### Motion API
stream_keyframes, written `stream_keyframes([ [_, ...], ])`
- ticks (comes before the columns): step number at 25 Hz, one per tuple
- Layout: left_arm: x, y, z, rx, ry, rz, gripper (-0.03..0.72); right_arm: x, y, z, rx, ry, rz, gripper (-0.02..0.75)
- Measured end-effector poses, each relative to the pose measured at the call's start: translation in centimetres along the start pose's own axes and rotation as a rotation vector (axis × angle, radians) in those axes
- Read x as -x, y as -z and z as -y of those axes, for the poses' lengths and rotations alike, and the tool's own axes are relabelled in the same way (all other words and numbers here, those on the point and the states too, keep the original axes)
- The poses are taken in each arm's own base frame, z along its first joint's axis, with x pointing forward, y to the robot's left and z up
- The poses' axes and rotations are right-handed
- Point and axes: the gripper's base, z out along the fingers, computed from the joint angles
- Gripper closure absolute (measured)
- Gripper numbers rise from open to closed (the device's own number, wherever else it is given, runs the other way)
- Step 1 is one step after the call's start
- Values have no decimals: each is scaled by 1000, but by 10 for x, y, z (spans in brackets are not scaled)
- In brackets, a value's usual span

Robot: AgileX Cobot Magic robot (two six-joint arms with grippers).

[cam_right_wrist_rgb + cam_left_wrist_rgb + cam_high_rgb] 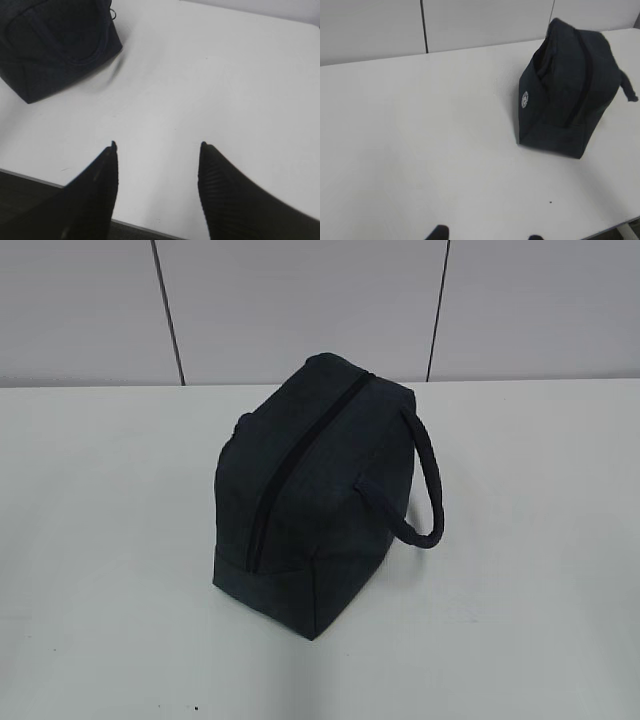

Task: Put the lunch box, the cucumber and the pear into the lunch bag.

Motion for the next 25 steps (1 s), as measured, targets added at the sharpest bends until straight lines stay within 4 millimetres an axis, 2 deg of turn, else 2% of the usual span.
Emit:
stream_keyframes([
  [3,-17,-13,-1,15,-4,7,386,-5,-1,3,-46,27,3,331],
  [6,-25,-25,-1,17,-4,33,386,-12,-11,4,-58,33,-26,332],
  [11,-25,-26,-1,18,-4,57,377,-25,-30,4,-50,34,-88,332],
  [16,-25,-26,-1,17,-11,57,358,-25,-31,5,-59,39,-82,332],
  [25,-25,-26,0,9,-12,58,366,-25,-31,7,-85,3,-86,332],
])
